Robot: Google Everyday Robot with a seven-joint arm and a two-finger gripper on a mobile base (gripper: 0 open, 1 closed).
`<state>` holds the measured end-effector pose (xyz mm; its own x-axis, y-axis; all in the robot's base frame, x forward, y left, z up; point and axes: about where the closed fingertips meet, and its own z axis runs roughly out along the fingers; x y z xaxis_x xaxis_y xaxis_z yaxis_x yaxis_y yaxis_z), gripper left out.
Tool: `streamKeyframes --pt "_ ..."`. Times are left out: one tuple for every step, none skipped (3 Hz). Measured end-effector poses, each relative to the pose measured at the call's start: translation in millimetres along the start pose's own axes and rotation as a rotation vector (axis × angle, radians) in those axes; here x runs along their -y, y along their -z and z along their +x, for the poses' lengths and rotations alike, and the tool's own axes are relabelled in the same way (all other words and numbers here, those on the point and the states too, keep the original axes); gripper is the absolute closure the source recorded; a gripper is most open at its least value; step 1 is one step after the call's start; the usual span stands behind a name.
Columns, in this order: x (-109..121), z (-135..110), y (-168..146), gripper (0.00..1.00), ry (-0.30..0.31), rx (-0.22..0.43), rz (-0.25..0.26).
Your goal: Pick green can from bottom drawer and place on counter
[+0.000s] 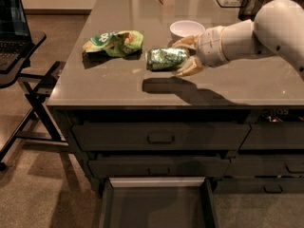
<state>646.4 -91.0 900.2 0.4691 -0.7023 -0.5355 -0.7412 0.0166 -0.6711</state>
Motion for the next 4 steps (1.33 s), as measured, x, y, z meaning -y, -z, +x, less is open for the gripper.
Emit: streamKeyframes --pt "-0.3 6.1 -4.9 1.0 -0.015 -0.009 -0.012" --pt "-3.3 12.6 -10.4 1.0 -0.031 -0.022 -0.023" --pt "-3.3 12.6 -10.4 0.81 -0.031 -0.022 -0.023" --pt "-3.3 12.6 -10.4 0.58 -0.031 -0.022 -0.023"
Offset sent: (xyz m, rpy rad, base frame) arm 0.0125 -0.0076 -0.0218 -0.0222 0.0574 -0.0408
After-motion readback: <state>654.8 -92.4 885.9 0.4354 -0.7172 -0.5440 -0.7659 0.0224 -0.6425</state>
